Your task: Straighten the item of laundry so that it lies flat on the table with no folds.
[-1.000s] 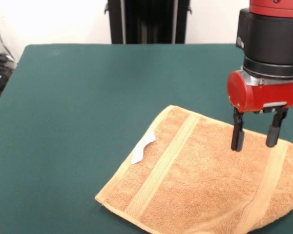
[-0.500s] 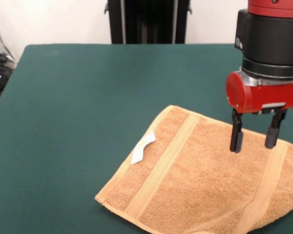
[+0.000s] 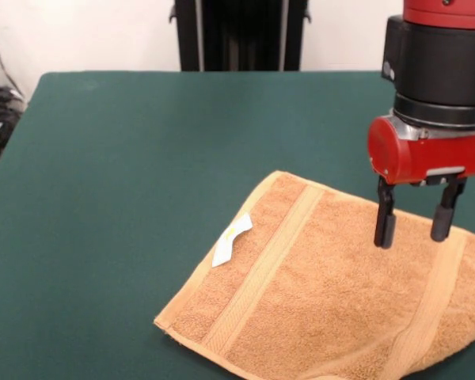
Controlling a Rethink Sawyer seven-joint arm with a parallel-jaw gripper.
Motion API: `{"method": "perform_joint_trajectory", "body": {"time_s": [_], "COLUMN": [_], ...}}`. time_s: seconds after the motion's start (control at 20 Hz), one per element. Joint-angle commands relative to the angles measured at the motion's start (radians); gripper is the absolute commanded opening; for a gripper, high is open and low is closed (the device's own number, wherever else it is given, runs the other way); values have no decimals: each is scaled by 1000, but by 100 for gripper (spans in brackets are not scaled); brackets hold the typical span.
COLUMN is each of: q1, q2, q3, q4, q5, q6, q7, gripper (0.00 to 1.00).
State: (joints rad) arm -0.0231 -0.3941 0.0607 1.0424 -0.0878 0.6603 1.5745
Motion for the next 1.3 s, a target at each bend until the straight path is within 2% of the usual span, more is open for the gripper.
{"method": "perform_joint_trajectory", "body": {"time_s": [0.05, 0.35, 0.95, 1.3], "q1": [23, 17, -34, -76], "q2": [58, 76, -52, -94], "q3": [70, 76, 70, 91], "q4": [54, 77, 349, 457], "q5": [-5, 8, -4, -4], "q6": [-6, -8, -165, -226], "q7": [92, 112, 144, 127], "gripper": [100, 100, 100, 100]}}
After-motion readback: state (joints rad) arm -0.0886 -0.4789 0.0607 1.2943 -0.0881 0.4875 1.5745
